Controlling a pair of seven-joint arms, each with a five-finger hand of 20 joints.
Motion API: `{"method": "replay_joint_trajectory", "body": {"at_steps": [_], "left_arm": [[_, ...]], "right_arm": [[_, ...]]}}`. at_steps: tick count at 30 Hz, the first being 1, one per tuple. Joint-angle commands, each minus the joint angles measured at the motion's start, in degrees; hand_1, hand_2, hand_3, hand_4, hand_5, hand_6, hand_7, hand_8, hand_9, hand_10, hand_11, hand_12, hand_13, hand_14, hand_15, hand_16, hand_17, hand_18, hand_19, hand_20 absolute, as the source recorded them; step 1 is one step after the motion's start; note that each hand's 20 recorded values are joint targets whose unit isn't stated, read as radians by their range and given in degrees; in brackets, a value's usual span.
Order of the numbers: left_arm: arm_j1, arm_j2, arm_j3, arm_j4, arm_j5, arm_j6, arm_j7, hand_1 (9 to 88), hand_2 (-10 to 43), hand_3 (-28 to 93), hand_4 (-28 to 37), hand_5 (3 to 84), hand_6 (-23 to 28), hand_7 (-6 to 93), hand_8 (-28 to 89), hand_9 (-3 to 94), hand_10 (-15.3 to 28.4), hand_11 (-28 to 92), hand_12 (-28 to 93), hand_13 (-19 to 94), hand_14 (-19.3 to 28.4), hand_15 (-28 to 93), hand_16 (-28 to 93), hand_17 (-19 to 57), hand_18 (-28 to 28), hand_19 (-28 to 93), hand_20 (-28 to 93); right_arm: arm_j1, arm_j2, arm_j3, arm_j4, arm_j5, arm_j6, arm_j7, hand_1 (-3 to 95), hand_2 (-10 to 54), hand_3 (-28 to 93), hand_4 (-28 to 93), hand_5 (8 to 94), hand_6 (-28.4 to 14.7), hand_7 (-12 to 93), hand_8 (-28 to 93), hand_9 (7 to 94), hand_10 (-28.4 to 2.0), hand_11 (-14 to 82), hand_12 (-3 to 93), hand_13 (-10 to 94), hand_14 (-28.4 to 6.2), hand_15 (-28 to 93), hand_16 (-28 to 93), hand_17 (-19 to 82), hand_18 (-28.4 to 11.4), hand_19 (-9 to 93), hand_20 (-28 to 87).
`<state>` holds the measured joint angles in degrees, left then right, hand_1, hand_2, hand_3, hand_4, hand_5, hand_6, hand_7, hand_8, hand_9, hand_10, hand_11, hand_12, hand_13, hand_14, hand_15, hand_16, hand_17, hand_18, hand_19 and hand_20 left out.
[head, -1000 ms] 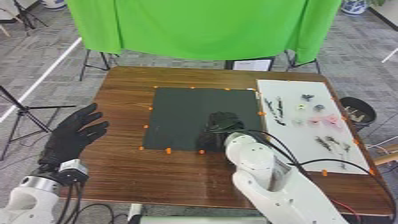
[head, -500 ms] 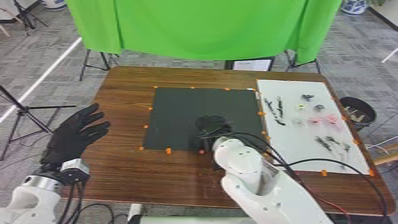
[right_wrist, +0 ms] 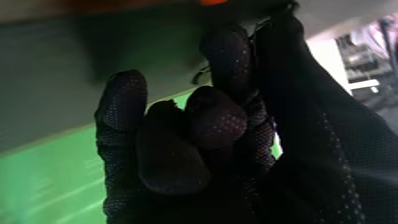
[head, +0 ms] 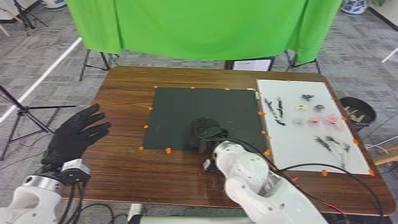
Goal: Arrange flowers
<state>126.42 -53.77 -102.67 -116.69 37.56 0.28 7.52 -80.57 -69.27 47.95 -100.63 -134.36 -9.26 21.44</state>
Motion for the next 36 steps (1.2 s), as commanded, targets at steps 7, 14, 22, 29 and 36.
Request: {"method": "replay_joint_trajectory", "body": {"at_steps": [7,14,22,29,36], "left_arm": [[-0.81,0.57,1.10,0.50,-0.16,-0.23,-0.69,25.8,-4.5,72,-28.1,29.8,5.5,22.4,-12,24.7,13.2,28,15,23,17.8,42,-5,-7.3,22.6,47,6],[-2.89,1.68,2.41,1.12,-0.13,-0.70,-1.65,25.9,-4.5,72,-28.2,29.7,5.5,22.4,-12,24.7,13.2,28,15,23,17.7,42,-5,-7.3,22.6,47,6],[-5.23,2.72,4.15,2.04,-0.18,-1.10,-2.11,25.9,-4.6,72,-28.2,29.7,5.5,22.5,-12,24.8,13.2,28,15,23,17.7,42,-5,-7.3,22.6,47,6],[-6.76,3.09,5.04,2.59,0.03,-1.74,-2.70,25.9,-4.5,72,-28.1,29.7,5.5,22.5,-12,24.7,13.3,28,15,23,17.7,42,-5,-7.3,22.6,47,6],[-7.64,3.28,5.79,2.89,0.03,-2.02,-2.83,25.9,-4.6,72,-28.2,29.7,5.5,22.6,-12,24.7,13.2,28,15,23,17.7,42,-5,-7.3,22.6,47,6]], "right_arm": [[0.20,-5.47,-4.67,1.43,2.79,0.35,6.87,41.2,-9.5,86,-21,75.0,-1.5,53,24,80.6,-10.5,69.4,47.2,76,-9.4,93,34,36,-18.3,85,33],[1.33,-8.59,-6.51,2.83,3.22,3.54,10.35,41.0,-9.5,86,-21,76.1,-1.3,52,24,81.2,-10.4,68.9,47.1,77,-9.0,93,34,37,-18.4,85,33],[2.40,-11.12,-7.32,5.42,0.61,8.04,12.76,40.8,-9.5,86,-21,76.2,-1.0,52,25,81.5,-10.0,68.5,47.2,77,-8.9,93,34,37,-18.5,86,33],[3.14,-12.09,-7.71,7.43,0.75,9.52,13.39,41.0,-9.5,86,-21,76.4,-0.9,51,25,81.8,-9.8,68.2,47.4,78,-8.7,93,34,38,-18.4,86,33],[2.89,-12.13,-8.42,7.51,0.74,9.66,12.07,41.2,-9.5,86,-21,76.4,-0.7,51,25,81.7,-9.7,67.8,47.6,78,-8.5,92,34,38,-18.3,86,33]]}}
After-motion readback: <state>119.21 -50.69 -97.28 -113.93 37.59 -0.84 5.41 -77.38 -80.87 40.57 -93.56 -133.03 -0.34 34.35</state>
